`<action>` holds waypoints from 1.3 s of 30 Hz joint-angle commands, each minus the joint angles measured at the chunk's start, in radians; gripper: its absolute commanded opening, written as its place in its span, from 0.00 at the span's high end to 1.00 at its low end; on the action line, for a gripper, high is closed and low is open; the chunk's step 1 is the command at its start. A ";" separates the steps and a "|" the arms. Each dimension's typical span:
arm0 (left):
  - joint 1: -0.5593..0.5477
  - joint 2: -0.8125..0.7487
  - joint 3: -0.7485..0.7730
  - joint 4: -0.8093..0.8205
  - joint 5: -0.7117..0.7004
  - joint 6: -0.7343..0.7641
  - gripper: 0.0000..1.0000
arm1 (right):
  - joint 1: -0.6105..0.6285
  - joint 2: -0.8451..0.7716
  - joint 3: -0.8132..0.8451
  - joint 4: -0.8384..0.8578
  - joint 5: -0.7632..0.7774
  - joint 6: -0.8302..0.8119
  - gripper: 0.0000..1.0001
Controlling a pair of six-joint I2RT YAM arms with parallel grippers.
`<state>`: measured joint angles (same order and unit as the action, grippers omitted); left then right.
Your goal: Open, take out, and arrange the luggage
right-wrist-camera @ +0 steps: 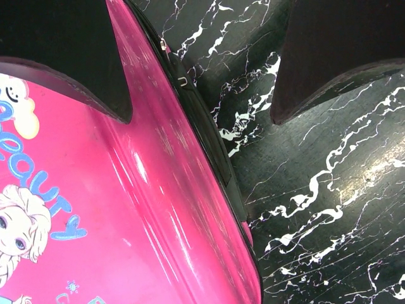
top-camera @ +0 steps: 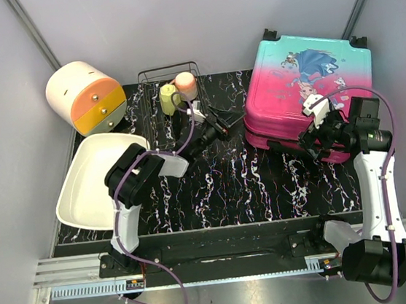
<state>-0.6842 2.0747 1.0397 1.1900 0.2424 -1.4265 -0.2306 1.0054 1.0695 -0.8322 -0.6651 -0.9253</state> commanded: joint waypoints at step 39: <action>0.437 -0.913 0.083 -1.538 0.153 0.937 0.01 | 0.998 0.407 -0.232 0.996 1.193 -0.266 0.00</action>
<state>-0.2680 1.1988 1.0851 -0.2203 0.3634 -0.5247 0.7639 1.3346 0.8047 -0.0204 0.4011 -1.1172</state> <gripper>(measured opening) 0.988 0.993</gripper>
